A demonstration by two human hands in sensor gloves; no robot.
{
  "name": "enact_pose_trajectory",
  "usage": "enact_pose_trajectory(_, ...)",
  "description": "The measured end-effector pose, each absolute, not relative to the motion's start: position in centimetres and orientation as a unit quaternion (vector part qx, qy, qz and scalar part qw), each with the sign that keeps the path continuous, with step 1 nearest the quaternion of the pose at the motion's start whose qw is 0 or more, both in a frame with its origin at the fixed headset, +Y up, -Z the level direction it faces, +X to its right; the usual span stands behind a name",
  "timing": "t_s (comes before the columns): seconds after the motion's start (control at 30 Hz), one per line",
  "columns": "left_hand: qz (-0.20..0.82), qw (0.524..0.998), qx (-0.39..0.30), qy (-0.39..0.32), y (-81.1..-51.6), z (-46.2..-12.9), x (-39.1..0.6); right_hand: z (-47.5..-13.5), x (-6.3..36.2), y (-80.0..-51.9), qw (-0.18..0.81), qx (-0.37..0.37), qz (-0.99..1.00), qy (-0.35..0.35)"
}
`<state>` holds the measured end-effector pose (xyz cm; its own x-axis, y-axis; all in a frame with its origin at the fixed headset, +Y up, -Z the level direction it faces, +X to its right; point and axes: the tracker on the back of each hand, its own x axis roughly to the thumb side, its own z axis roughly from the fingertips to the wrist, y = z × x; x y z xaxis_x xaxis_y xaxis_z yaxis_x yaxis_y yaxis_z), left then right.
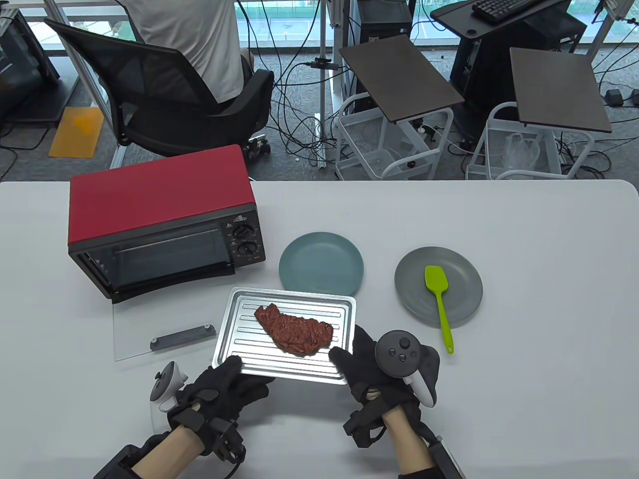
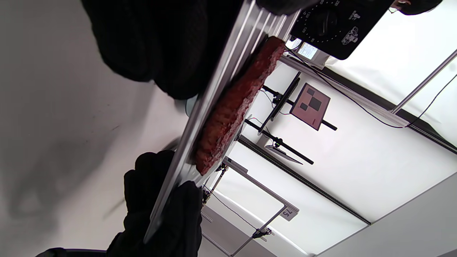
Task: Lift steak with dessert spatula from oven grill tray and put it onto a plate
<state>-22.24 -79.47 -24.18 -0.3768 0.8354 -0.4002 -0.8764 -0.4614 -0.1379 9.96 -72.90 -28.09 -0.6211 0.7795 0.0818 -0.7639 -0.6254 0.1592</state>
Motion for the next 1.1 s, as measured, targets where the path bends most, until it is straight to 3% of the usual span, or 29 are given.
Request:
enact_pose_trajectory(0.73,0.817,0.533,-0.217,0.018,-79.3,-24.6,-21.9,-28.3,11.1,-73.1,0.546,0.015,0.837,0.037)
enact_pose_trajectory(0.9,0.794,0.572,-0.205,-0.004,-78.9,-25.2,-22.3,-28.4,11.4,-73.1,0.57,0.004,0.821,0.031)
enact_pose_trajectory(1.1,0.714,0.68,-0.164,-0.013,-77.3,-25.6,-23.2,-28.4,12.2,-73.1,0.581,-0.005,0.813,0.019)
